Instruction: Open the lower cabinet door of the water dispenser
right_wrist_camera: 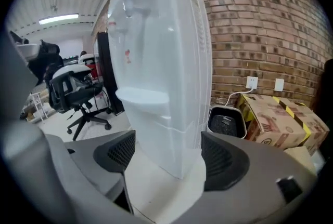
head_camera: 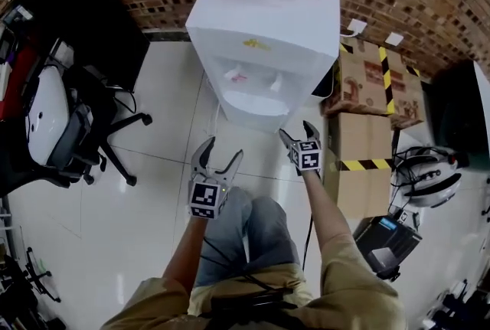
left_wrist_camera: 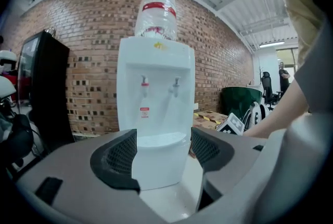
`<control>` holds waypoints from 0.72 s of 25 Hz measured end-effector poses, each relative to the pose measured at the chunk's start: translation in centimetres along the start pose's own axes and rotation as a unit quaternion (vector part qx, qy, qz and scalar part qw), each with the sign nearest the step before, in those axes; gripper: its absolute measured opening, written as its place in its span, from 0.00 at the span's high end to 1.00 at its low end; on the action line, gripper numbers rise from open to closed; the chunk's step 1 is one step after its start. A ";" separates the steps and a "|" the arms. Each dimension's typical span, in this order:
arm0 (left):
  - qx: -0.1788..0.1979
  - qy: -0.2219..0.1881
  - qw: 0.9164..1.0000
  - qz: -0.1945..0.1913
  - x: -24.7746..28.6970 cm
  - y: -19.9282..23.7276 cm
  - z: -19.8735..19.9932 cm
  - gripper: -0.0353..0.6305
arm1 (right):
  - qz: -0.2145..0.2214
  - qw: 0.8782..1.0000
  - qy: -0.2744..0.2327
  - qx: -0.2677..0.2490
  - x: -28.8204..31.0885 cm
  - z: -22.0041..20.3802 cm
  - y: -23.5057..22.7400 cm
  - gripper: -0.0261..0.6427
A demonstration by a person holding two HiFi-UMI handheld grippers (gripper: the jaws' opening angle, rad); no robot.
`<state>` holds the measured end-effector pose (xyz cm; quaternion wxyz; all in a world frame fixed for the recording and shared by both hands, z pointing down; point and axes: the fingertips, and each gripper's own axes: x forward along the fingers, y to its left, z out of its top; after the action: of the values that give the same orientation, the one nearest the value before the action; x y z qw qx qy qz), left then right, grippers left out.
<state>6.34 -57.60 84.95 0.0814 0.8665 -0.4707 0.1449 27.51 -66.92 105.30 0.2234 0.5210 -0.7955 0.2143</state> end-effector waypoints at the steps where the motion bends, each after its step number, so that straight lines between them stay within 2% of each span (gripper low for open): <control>1: 0.000 -0.004 1.000 0.003 0.4 0.4 -0.9 0.47 | 0.002 1.000 0.006 -0.004 1.8 -0.6 -0.9 0.37; 5: 0.004 -0.026 0.999 0.019 0.7 2.8 -2.7 0.47 | 0.028 0.999 0.016 -0.013 7.2 -2.0 -2.3 0.42; 8: -0.018 -0.032 0.999 0.039 -0.2 4.4 -3.8 0.47 | 0.018 0.999 0.017 -0.041 8.3 -2.5 -2.3 0.51; 12: -0.035 -0.029 0.997 0.055 -1.7 5.7 -3.5 0.47 | 0.016 0.996 0.054 -0.072 7.1 -2.5 -0.7 0.54; 15: -0.053 -0.036 0.995 0.072 -3.8 6.1 -2.3 0.47 | 0.034 0.990 0.099 -0.091 4.8 -4.8 2.0 0.54; 18: -0.059 -0.026 0.994 0.083 -6.6 6.1 -0.8 0.47 | 0.051 0.988 0.125 -0.079 2.1 -7.4 6.2 0.54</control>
<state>-2.33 -55.50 83.63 0.1080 0.8218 -0.5504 0.1002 22.06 -61.93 111.81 0.3503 0.4293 -0.8015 0.2249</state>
